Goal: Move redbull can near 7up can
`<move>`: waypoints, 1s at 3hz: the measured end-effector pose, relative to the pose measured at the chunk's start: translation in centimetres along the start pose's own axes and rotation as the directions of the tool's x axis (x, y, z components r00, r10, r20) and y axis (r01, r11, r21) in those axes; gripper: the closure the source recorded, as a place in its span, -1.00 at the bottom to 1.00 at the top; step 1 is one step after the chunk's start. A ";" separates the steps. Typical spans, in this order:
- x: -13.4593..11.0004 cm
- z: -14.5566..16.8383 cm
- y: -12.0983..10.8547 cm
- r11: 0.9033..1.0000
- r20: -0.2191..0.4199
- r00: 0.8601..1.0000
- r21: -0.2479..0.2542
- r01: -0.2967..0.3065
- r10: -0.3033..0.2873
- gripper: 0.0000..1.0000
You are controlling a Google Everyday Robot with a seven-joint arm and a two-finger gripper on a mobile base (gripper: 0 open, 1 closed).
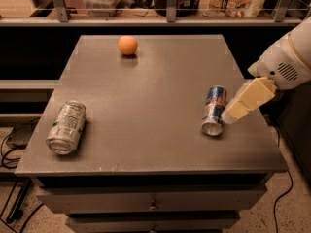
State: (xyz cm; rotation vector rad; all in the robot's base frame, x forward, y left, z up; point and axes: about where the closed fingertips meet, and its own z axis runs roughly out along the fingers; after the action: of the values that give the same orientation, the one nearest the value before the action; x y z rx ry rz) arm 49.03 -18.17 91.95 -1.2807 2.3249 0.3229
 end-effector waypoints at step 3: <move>0.0 4.5 -0.3 0.966 -0.068 0.964 -0.001 -0.259 0.258 -1.00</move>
Offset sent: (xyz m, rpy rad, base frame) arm 0.0080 0.0145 -0.0170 0.0387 0.0802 -0.1216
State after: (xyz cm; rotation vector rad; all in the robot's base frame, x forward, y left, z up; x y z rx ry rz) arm 50.55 -16.43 88.07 -1.0054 2.5553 0.3812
